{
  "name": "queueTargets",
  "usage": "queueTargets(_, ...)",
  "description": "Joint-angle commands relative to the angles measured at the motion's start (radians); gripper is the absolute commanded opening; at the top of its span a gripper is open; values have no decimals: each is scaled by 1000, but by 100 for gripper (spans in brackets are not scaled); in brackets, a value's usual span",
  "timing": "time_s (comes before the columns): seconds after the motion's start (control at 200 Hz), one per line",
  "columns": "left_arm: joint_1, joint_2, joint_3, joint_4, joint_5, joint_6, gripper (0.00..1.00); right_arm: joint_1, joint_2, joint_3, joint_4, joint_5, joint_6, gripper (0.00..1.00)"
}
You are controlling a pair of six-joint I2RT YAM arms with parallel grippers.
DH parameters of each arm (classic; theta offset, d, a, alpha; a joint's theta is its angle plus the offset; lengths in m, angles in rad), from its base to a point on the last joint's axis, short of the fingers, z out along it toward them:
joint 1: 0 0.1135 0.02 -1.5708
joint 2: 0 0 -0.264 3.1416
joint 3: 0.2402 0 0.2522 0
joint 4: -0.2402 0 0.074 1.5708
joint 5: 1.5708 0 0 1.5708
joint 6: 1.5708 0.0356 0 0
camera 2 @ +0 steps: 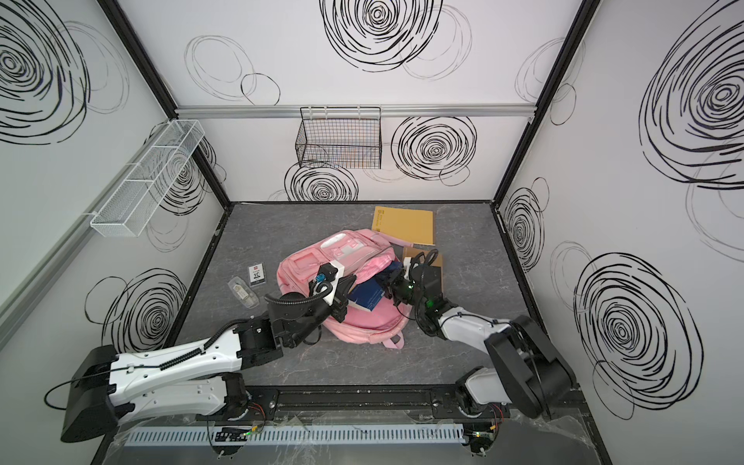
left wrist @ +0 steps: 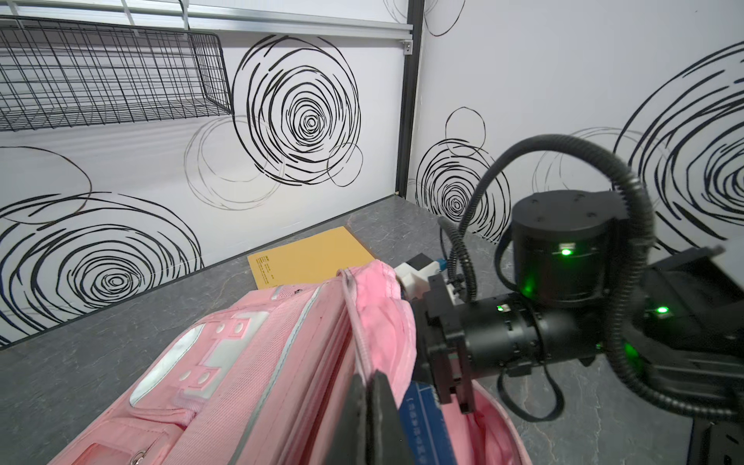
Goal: Pack the student bag
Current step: 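Push the blue book into the backpack with the right gripper and release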
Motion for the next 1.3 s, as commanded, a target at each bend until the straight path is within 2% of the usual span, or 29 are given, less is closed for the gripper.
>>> queueTargets(0.0, -5, -65, 29, 135, -10, 26, 0, 35, 136, 96, 189, 15, 6, 2)
queueTargets(0.12, -2, -88, 32, 108, 7, 23, 0, 64, 293, 156, 259, 34, 9, 14)
queueTargets(0.25, 5, -104, 11, 102, 8, 7, 0, 70, 394, 149, 307, -8, 11, 25)
queueTargets(0.32, 11, -110, -6, 108, 15, -2, 0, 64, 372, 114, 277, -6, -17, 38)
queueTargets(0.425, 26, -113, -24, 125, 22, -22, 0, 41, 272, 80, 106, 1, -121, 58)
queueTargets(0.485, 30, -114, -32, 130, 22, -29, 0, 24, 204, 52, 28, 8, -166, 63)
queueTargets(0.68, 41, -110, -47, 106, -18, -51, 0, -69, -53, -63, -226, 9, -304, 64)
queueTargets(0.835, 47, -113, -69, 65, -49, -66, 0, -258, -268, -141, -461, -31, -452, 65)
queueTargets(0.87, 47, -117, -78, 63, -52, -72, 0, -302, -307, -148, -505, -46, -492, 68)
queueTargets(1.071, 50, -128, -100, 59, -33, -94, 0, -455, -407, -119, -631, -122, -643, 68)
queueTargets(1.121, 50, -129, -97, 57, -33, -96, 0, -486, -402, -102, -656, -113, -669, 62)
queueTargets(1.191, 50, -129, -95, 62, -22, -102, 0, -484, -380, -91, -599, -155, -652, 40)
queueTargets(1.236, 50, -126, -93, 66, -10, -103, 0, -421, -352, -55, -591, -144, -642, 29)
queueTargets(1.296, 49, -120, -88, 69, 0, -104, 0, -293, -306, 16, -607, -82, -646, 26)
